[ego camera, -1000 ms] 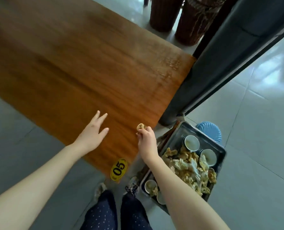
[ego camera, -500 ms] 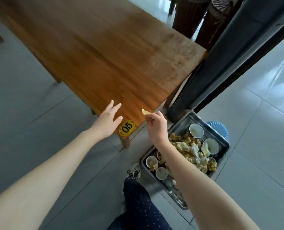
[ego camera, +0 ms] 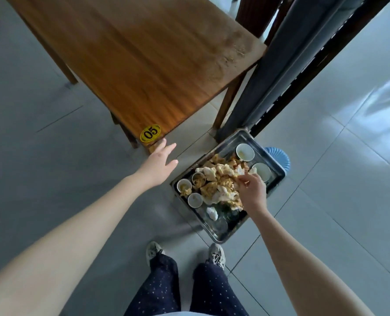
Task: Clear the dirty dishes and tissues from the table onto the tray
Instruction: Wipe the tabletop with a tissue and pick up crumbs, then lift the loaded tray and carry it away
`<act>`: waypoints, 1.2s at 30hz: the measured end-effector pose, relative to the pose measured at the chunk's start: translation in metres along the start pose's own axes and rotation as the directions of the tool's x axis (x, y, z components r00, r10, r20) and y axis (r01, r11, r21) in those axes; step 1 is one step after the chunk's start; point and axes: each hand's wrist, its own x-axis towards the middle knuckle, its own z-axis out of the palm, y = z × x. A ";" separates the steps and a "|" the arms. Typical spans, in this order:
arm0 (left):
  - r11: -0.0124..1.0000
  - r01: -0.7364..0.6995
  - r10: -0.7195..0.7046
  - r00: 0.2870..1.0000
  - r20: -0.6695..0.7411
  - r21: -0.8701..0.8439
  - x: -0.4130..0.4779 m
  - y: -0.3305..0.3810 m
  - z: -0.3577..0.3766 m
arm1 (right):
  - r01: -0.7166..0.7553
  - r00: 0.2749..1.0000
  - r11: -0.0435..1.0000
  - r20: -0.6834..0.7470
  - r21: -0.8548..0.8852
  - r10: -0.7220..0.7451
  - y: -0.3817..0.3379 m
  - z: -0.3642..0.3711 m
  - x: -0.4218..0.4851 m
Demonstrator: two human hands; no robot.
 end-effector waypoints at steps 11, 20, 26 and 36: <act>0.971 0.236 -0.237 0.970 -0.055 -0.036 -0.016 0.076 0.127 | 0.103 0.973 0.994 0.211 -0.046 -0.091 0.105 -0.064 0.047; 0.914 0.376 -0.398 0.904 -0.154 -0.153 -0.030 0.110 0.166 | 0.175 0.942 0.984 0.297 -0.044 -0.155 0.135 -0.113 0.095; 0.917 0.337 -0.376 0.908 -0.185 -0.213 -0.001 0.133 0.189 | 0.268 0.926 0.961 0.293 -0.066 -0.238 0.145 -0.119 0.129; 0.855 0.448 -0.507 0.828 -0.241 -0.259 0.033 0.177 0.240 | 0.427 0.748 0.901 0.591 -0.080 -0.302 0.146 -0.120 0.211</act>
